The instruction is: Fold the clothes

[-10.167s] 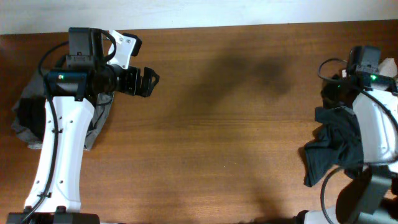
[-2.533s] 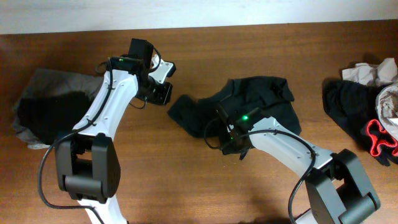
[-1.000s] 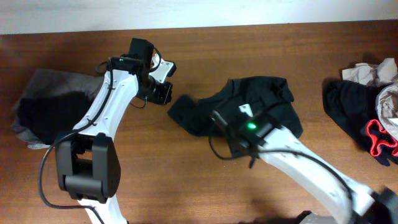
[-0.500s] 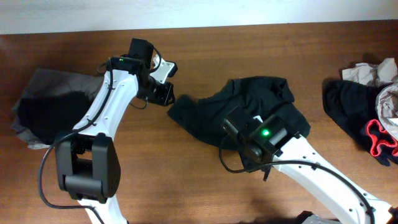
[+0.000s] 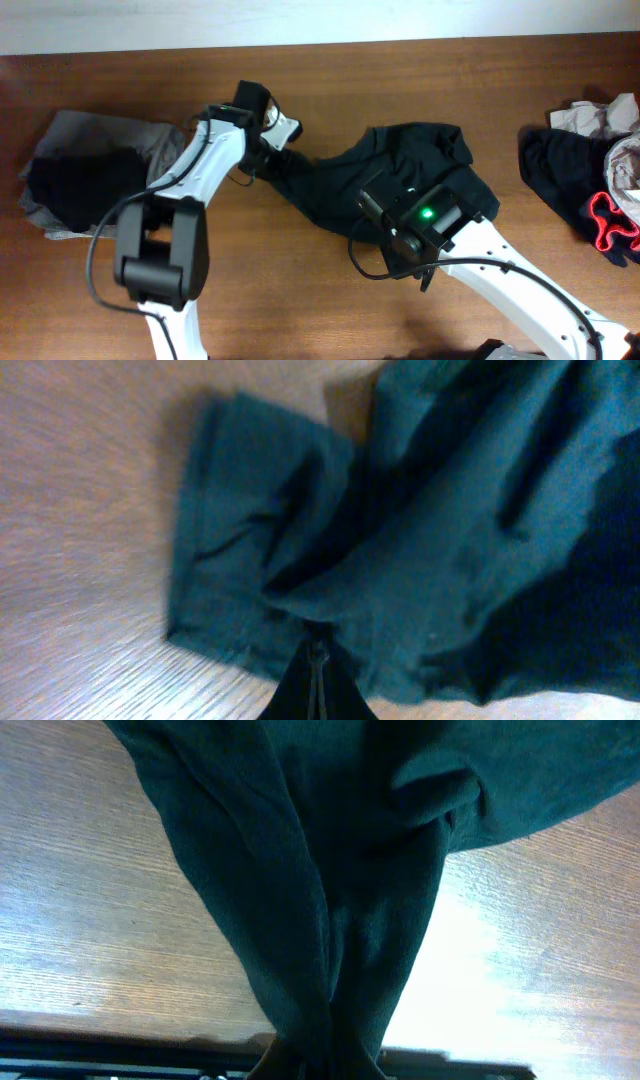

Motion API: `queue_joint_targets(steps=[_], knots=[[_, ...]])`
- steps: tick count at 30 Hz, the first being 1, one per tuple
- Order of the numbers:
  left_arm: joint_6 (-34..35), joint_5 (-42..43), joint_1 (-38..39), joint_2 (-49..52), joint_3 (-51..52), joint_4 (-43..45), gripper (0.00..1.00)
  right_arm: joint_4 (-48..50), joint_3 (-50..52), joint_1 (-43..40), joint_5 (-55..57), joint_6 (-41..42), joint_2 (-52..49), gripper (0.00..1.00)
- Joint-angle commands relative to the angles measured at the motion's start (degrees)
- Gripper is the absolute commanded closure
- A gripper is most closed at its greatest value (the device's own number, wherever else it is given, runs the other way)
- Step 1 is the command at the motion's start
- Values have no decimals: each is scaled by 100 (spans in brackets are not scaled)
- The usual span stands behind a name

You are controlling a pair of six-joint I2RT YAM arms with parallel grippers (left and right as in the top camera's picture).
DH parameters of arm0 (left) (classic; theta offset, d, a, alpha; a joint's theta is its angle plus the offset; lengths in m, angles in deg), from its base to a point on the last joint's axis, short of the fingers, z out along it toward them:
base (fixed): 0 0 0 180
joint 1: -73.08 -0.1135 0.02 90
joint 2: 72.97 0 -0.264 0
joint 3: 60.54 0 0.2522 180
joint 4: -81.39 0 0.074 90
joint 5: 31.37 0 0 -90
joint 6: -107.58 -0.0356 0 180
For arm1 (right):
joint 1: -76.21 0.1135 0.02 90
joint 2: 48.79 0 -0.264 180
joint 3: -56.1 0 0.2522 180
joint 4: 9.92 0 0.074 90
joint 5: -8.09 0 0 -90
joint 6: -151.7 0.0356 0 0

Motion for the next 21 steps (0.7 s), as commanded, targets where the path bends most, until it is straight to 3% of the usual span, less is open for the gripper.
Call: queue_joint_targets(steps=[1,8,12,21], knots=[[-238,-76,66,374,85,-2,100,66,-35,42,-33,31,74,95],[-225,-761,68,844,85,282,100,61,-35,42,-72,2,74,96],[267,-1670,33,1008,83,802,100,63,-35,44,-490,-407,74,96],[767,-1768,-415,1141,81,1888,100,136,-33,157,-1928,-1722,61,96]])
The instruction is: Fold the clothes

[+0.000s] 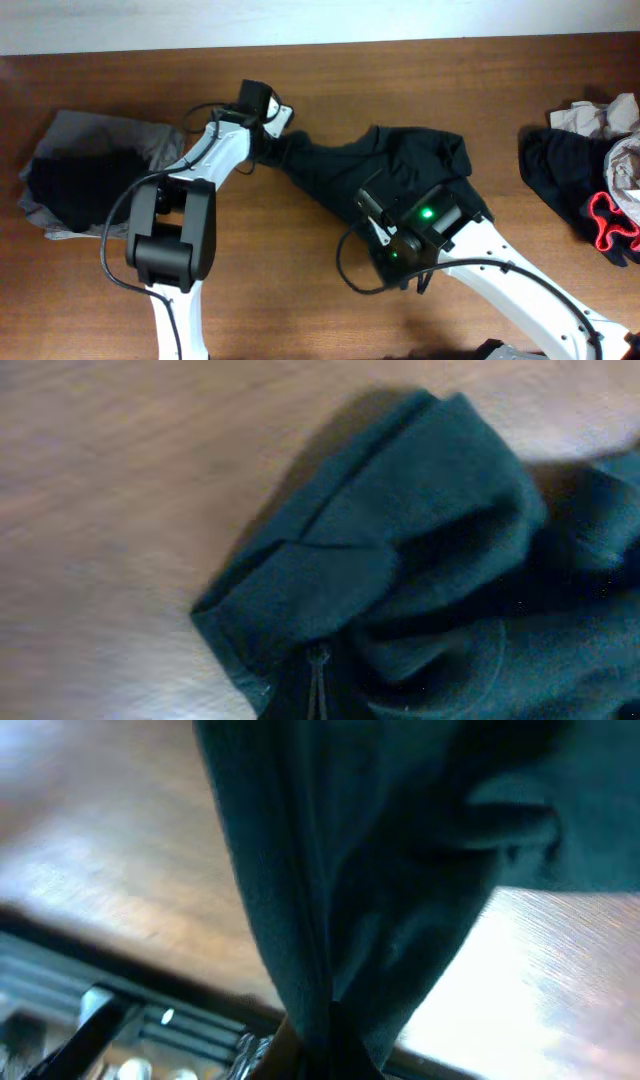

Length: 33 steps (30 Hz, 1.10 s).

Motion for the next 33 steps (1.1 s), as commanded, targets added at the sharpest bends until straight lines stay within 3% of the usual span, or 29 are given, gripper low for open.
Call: queue_joint_targets(steps=[1,11,16,17,19,21,29,33], knots=[[313,-616,-326,474,157,212,100,63,-28,214,-807,-758,55,96],[326,-575,-514,474,122,501,100,1644,-28,1325,-1499,-1045,-291,95],[328,-579,-570,474,-96,470,100,1919,-28,1617,-1491,-1014,-704,95],[328,-579,-601,474,-155,452,100,1912,-28,1644,-1491,-1003,-767,92],[328,-579,-684,474,-319,354,100,1897,-28,1652,-1484,-1003,-852,73],[321,-579,-824,474,-551,157,100,1952,-31,1641,-1298,-966,-826,64],[221,-577,-1095,474,-1185,-496,99,2031,-234,1451,907,212,-428,48],[146,-575,-1102,474,-1438,-826,89,2022,-271,890,1279,796,-240,40]])
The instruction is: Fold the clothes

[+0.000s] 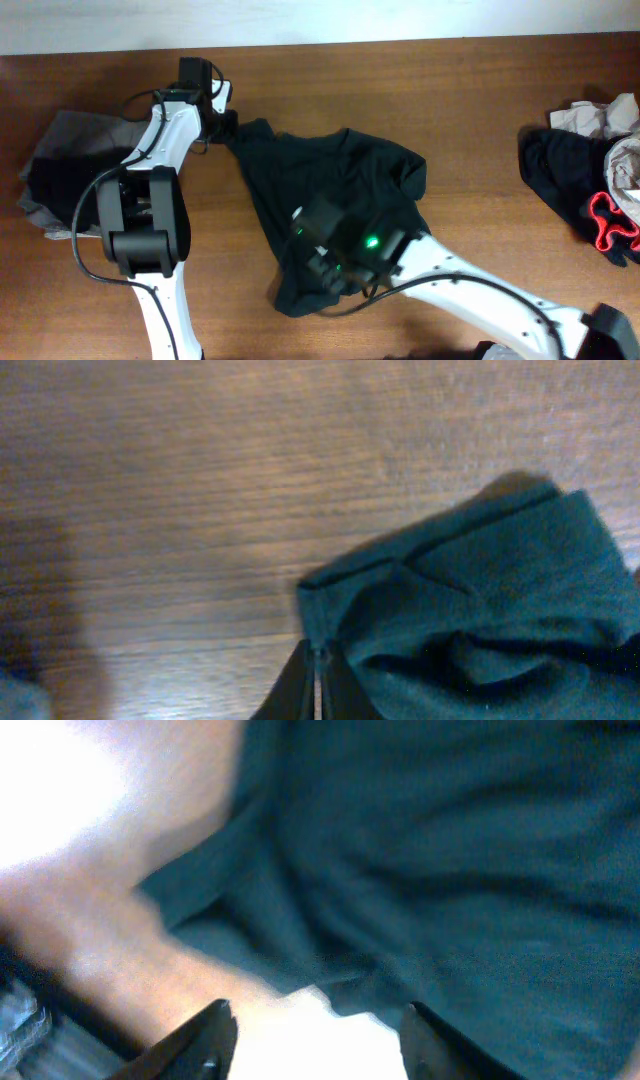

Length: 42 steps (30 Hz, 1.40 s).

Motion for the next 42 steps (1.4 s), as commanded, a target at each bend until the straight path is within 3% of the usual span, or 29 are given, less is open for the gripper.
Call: queue_joint_targets(steps=[1,5,11,15,19,27,31,39,42], knots=[[-94,-46,42,87,-326,-208,85,0,-179,-656,774,761,306,38],[-90,-7,111,83,-487,-505,74,0,-177,-1639,538,756,278,37],[-92,590,348,83,-595,-1287,73,186,-173,-3298,431,647,-42,34],[-92,817,586,83,-581,-1939,74,529,-173,-4072,-413,79,-573,32],[-92,603,909,83,-570,-2328,73,909,-173,-4376,-1060,-247,-1300,31],[-87,468,1244,90,-109,-2437,73,1832,-173,-4371,-1073,-195,-2277,31],[-13,470,1244,90,407,-2341,73,2131,-173,-4371,-881,-192,-2396,44],[90,483,1244,90,1174,-1891,73,2293,-251,-4435,363,-151,-2396,91],[90,485,1244,90,1239,-1840,73,2293,-531,-4498,601,-173,-2393,96]])
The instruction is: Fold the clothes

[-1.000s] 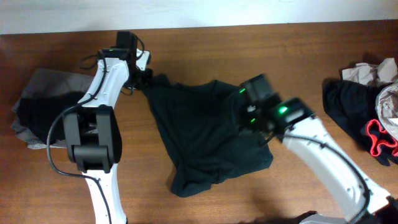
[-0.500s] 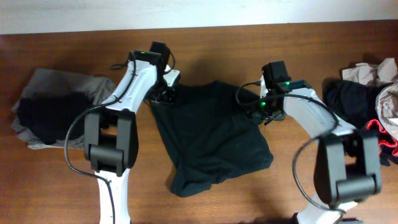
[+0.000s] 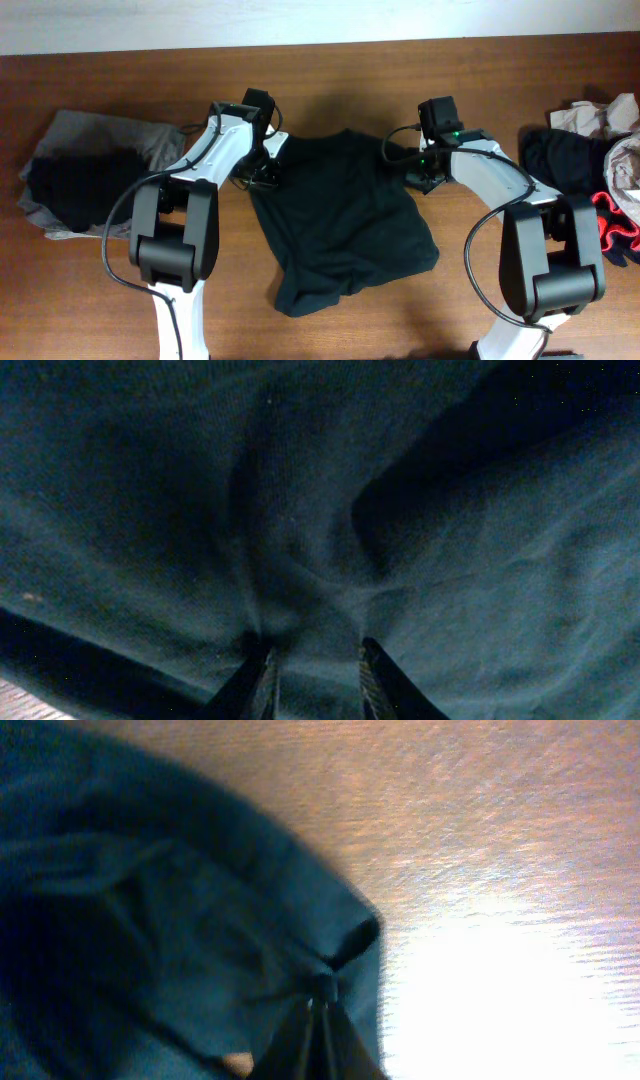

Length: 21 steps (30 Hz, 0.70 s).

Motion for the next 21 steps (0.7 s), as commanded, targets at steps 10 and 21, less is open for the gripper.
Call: queue_joint_targets(steps=[10,21], knots=[[59,-87,-24,435,431,-57,70,251,-2465,-275,710,-1331,-35,96],[59,-85,-24,435,431,-39,67,-66,-2577,-767,981,-1475,-199,54]])
